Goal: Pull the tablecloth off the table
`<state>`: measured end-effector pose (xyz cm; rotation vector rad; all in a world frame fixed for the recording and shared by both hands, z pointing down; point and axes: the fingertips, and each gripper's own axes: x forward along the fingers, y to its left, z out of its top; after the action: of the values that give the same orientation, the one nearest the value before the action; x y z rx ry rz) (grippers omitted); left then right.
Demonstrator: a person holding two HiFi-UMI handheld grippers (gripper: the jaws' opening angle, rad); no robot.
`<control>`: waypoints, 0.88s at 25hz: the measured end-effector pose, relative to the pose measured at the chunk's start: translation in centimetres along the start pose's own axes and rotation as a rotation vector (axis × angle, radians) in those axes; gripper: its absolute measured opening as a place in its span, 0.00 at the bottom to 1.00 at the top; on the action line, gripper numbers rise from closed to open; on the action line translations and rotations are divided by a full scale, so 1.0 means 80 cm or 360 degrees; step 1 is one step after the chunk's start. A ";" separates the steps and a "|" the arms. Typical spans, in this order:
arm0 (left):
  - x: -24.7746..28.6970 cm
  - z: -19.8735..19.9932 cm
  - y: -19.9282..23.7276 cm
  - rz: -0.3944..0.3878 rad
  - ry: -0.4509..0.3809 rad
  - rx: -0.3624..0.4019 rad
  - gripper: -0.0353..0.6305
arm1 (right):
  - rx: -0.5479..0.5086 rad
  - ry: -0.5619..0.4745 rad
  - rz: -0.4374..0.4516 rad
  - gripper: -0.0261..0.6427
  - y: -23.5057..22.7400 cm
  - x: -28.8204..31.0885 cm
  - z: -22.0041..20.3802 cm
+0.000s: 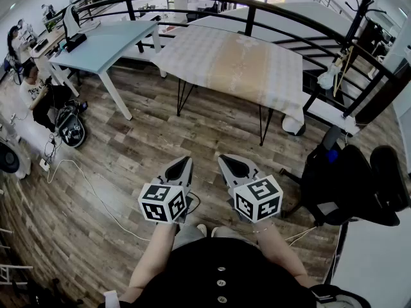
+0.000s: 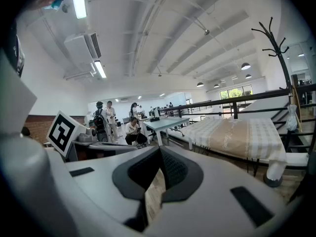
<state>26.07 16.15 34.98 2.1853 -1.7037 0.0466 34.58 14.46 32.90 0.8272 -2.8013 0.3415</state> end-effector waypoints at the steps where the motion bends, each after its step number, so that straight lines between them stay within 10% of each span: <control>1: 0.001 -0.002 0.000 -0.0005 0.0004 -0.0012 0.08 | -0.0002 0.0009 0.0003 0.08 0.001 0.000 -0.003; 22: -0.001 -0.010 -0.008 0.0061 -0.0084 -0.0101 0.08 | 0.0129 -0.0020 0.0201 0.08 0.006 -0.001 -0.016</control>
<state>26.80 16.55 35.51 2.1259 -1.7508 -0.0547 34.54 15.26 34.04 0.6720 -2.8753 0.4745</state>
